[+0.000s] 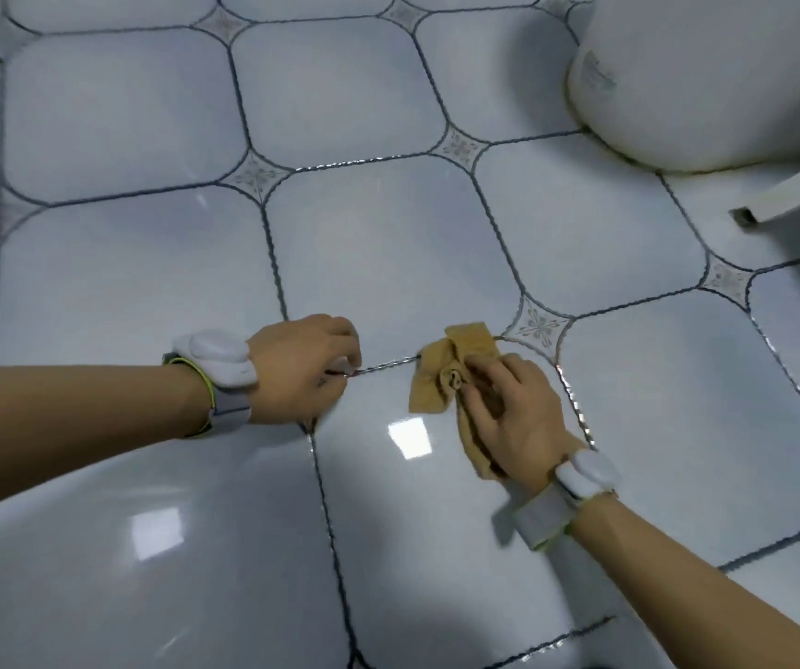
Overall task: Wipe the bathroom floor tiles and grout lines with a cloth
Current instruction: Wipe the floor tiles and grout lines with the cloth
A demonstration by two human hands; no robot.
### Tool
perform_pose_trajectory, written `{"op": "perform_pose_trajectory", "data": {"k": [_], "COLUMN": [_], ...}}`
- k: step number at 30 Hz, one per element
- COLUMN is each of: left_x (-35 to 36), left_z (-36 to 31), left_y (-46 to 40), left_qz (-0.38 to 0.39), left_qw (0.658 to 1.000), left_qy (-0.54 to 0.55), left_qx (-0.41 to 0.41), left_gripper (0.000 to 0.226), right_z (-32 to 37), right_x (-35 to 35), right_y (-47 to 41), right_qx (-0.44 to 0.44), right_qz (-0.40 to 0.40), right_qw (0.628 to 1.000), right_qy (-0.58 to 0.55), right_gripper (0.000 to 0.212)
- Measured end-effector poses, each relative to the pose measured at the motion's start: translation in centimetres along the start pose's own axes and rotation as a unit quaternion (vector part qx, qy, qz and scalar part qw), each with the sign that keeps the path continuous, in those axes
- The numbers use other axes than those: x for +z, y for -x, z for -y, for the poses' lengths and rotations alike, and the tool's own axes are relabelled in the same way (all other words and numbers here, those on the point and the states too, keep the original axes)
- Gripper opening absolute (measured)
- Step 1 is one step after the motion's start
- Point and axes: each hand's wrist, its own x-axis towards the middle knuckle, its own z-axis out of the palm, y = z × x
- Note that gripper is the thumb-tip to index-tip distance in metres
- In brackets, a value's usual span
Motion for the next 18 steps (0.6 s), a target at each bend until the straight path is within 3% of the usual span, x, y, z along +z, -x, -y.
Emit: {"op": "perform_pose_trajectory", "data": {"k": [4, 7, 9, 11, 14, 16, 18], "left_x": [0.7, 1.6, 2.1, 2.4, 3.0, 3.6, 4.3], "left_z": [2.8, 3.8, 4.1, 4.6, 5.7, 6.4, 6.6], "left_y": [4.7, 7.8, 10.1, 12.8, 17.9, 20.9, 23.1], "left_qz": [-0.069, -0.116, -0.146, -0.173, -0.207, -0.227, -0.238], "left_qw": [0.990, 0.977, 0.966, 0.952, 0.924, 0.893, 0.855], "left_qy": [0.051, 0.074, 0.086, 0.101, 0.110, 0.118, 0.121], "left_qx": [-0.111, -0.161, -0.197, -0.230, -0.303, -0.371, -0.444], "left_gripper": [0.025, 0.028, 0.027, 0.026, 0.025, 0.026, 0.030], "right_z": [9.3, 14.2, 14.3, 13.7, 15.0, 16.9, 18.9], "right_x": [4.3, 6.2, 6.7, 7.7, 10.7, 12.4, 13.6], "right_y": [3.5, 7.6, 6.6, 2.2, -7.0, -11.2, -11.6], "right_qx": [-0.166, -0.355, -0.420, -0.389, -0.264, -0.211, -0.217], "right_qz": [0.103, 0.216, 0.260, 0.219, 0.102, 0.066, 0.065], "right_qw": [0.976, 0.901, 0.859, 0.886, 0.953, 0.971, 0.969], "right_qy": [-0.094, -0.128, -0.134, -0.129, -0.110, -0.094, -0.098], "right_gripper": [0.021, 0.020, 0.022, 0.019, 0.012, 0.011, 0.009]}}
